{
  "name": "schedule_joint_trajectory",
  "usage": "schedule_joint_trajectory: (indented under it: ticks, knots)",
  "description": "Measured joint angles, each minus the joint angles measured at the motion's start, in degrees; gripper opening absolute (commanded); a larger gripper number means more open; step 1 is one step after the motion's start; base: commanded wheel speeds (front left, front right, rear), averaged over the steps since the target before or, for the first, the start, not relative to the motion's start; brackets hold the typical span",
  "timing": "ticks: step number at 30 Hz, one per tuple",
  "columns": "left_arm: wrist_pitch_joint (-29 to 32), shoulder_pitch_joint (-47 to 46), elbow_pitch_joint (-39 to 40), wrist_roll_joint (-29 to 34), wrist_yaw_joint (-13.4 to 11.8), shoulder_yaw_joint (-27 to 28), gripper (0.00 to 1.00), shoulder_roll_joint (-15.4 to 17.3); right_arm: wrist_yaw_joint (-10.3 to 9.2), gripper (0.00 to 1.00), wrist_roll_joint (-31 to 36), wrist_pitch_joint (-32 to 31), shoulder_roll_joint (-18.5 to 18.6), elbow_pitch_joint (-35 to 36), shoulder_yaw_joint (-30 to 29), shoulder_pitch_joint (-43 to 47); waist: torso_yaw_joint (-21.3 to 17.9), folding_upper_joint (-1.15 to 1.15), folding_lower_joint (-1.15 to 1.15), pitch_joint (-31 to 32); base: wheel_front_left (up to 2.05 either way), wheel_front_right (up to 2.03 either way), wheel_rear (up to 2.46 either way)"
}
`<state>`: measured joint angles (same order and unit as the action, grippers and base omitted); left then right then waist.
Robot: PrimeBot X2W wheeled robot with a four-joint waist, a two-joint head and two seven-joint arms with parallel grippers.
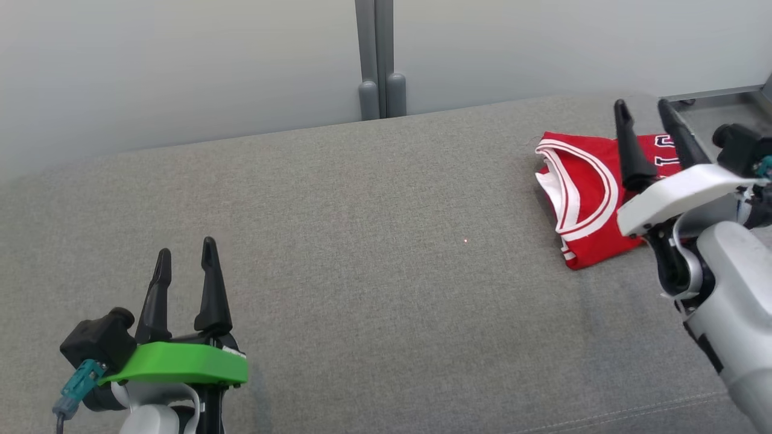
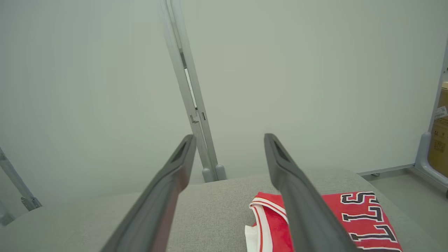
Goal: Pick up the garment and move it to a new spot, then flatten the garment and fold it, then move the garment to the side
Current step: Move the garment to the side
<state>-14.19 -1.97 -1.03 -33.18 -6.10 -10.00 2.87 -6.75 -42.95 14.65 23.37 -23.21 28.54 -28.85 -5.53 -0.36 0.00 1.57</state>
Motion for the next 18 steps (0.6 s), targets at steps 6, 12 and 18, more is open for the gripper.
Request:
schedule_joint_trajectory:
  ticks: [6,12,18]
  knots:
    - [-0.04,1.51,-0.51,1.51,-0.05,0.33,1.0,0.03,-0.41,1.0,4.26,0.0,-2.96,4.78,-1.3,7.14,0.93,0.0,0.0,0.37,0.0,0.0,0.0]
    - [-0.04,4.09,-2.01,3.16,-0.49,0.23,1.0,0.15,-0.42,1.0,8.57,0.0,-5.47,7.82,-3.36,13.04,2.51,0.0,0.0,0.64,0.0,0.0,0.0]
    - [-0.04,6.86,-3.12,3.87,-0.55,0.38,1.0,0.57,-0.43,1.0,12.23,0.0,-8.1,8.39,-5.86,19.51,4.08,0.0,0.0,0.96,0.0,0.0,0.0]
